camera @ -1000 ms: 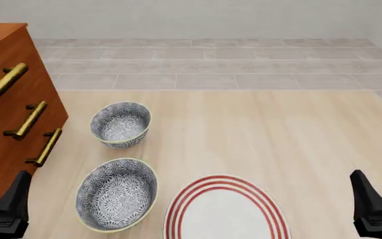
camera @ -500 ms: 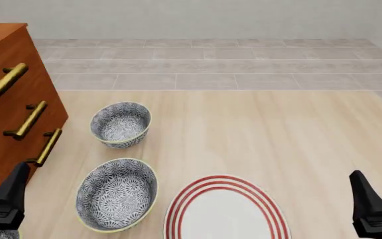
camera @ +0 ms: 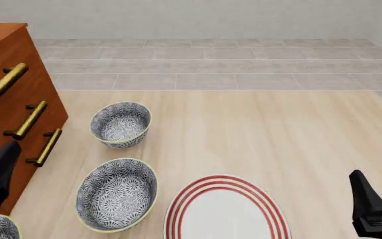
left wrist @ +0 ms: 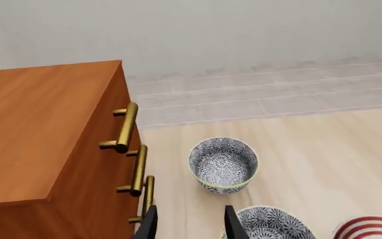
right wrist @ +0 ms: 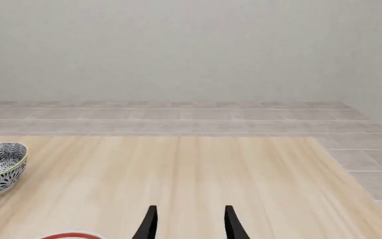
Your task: Put the bowl at the front on the plate.
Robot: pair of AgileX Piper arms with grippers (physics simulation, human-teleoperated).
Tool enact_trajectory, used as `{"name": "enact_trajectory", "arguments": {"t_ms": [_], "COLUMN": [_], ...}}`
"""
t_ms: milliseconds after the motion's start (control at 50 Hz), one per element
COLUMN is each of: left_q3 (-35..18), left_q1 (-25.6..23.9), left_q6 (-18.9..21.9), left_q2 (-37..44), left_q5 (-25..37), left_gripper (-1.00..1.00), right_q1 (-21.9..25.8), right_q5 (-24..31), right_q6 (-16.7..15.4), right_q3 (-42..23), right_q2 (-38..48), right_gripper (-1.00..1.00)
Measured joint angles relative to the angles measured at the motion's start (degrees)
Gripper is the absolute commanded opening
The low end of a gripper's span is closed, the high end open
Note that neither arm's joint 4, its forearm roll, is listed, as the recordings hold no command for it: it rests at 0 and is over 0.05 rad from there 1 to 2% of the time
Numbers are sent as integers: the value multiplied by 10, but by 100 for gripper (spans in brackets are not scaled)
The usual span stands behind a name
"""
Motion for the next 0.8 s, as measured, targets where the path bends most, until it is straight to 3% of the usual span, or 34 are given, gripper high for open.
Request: {"name": "enact_trajectory", "arguments": {"t_ms": [480,800], "left_q3": [16,59], "left_q1": [-18,5], "left_q6": [4,6], "left_q2": [-53,-92], "left_q5": [177,241], "left_gripper": [100,100], "right_q1": [1,1], "right_q5": [-3,-6], "right_q6": [-2,-1], "right_q3": [1,1], "right_q2": [3,7], "right_gripper": [100,100]}}
